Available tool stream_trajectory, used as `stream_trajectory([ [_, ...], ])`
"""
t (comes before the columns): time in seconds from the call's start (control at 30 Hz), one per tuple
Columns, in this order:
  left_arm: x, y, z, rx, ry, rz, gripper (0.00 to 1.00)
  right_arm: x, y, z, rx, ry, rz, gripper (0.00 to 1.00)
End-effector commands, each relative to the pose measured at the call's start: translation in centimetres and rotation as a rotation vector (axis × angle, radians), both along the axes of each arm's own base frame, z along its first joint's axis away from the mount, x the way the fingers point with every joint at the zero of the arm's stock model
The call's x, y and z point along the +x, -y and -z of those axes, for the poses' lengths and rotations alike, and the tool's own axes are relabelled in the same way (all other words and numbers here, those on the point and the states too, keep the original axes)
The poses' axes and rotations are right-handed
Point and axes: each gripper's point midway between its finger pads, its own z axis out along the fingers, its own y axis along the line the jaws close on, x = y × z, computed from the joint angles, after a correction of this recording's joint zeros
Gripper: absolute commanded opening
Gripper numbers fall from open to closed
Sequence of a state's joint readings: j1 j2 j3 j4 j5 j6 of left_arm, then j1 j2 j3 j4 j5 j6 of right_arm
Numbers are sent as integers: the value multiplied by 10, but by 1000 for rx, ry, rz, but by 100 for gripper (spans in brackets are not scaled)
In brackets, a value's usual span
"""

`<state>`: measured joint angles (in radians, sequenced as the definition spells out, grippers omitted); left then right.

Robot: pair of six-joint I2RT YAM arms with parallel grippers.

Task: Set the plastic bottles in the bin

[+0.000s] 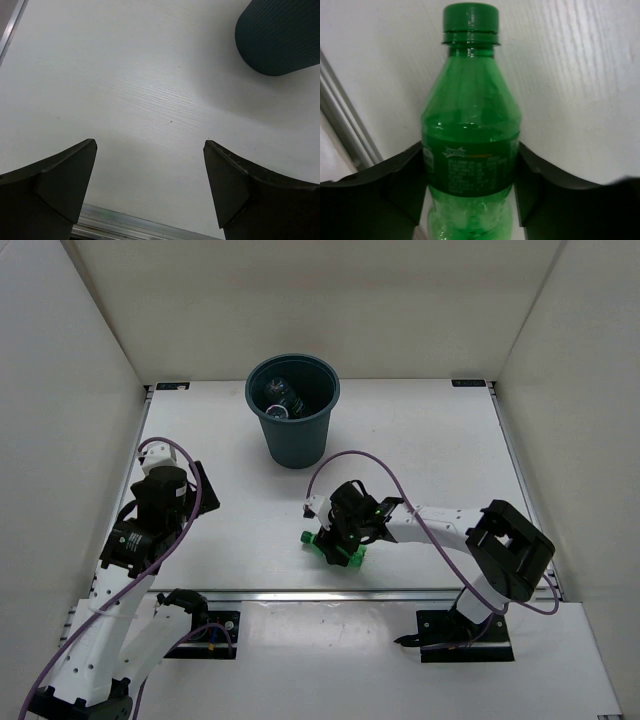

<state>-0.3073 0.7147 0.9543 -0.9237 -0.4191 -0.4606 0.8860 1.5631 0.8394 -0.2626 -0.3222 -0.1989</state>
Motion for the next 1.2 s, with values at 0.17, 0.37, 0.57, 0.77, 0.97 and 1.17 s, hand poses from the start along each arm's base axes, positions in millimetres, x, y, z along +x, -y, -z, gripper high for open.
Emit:
stream_trajectory([
  [0.17,-18,14,38,-69,-102,44,99,60,-37,-81,96,310,137,25],
  [0.37,-17,25,56,-124,-118,80,99,114,-52,-273,506,610,245,21],
  [0.57,-17,33,81,-133,-186,109,98,212,-53,-372,677,707,369,25],
  [0.77,-13,43,82,-194,-161,132,98,274,-84,-368,713,662,394,35],
  [0.97,-11,48,84,-227,-156,140,98,309,-102,-364,692,631,462,95],
  [1.17,0,48,67,-187,-137,168,99,301,-63,-405,656,709,576,99],
])
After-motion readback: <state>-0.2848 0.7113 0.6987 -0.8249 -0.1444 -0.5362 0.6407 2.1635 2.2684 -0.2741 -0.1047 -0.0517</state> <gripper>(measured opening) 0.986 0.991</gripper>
